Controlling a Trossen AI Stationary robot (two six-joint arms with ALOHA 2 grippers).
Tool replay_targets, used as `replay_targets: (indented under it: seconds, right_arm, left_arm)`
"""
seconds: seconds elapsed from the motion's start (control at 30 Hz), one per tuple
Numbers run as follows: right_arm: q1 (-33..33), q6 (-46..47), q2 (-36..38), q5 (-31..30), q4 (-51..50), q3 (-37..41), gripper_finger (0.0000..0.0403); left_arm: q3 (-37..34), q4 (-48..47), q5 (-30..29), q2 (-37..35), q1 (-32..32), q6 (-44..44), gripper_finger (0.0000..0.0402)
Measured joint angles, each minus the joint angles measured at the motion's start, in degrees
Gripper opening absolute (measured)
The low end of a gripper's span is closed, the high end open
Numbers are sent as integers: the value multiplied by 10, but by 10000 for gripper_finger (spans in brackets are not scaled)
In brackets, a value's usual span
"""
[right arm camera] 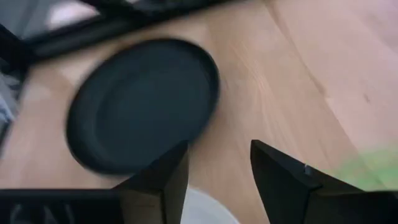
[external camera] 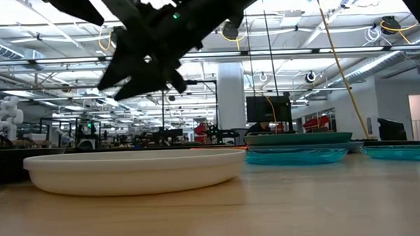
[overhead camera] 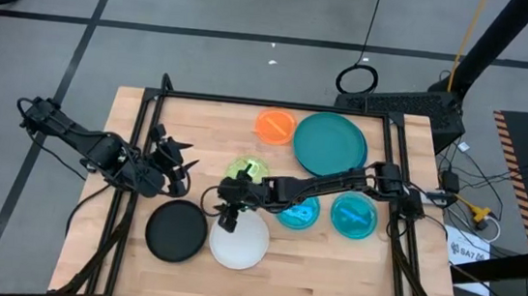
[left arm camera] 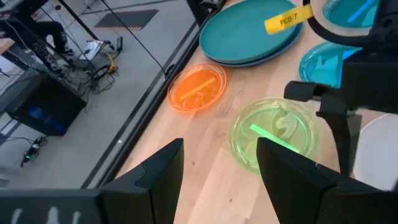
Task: Stack plastic plates
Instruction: Stack the black plate on top of the green plate
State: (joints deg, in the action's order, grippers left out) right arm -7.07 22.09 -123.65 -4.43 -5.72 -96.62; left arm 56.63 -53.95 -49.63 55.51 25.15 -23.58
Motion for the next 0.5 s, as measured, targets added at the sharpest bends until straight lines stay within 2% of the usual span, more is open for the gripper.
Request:
replay_targets:
  seconds: [0.2, 0.33, 0.5]
  right_arm:
    - [-1, -5, -37, 17, 50, -14, 165]
    - [0, -34, -74, 17, 50, -67, 165]
    - [3, -64, -120, 16, 13, -142, 165]
  left_arm:
    - [0, 4, -6, 0, 0, 22, 209]
    - [0, 5, -32, 0, 0, 30, 209]
    - [0, 4, -36, 0, 0, 42, 209]
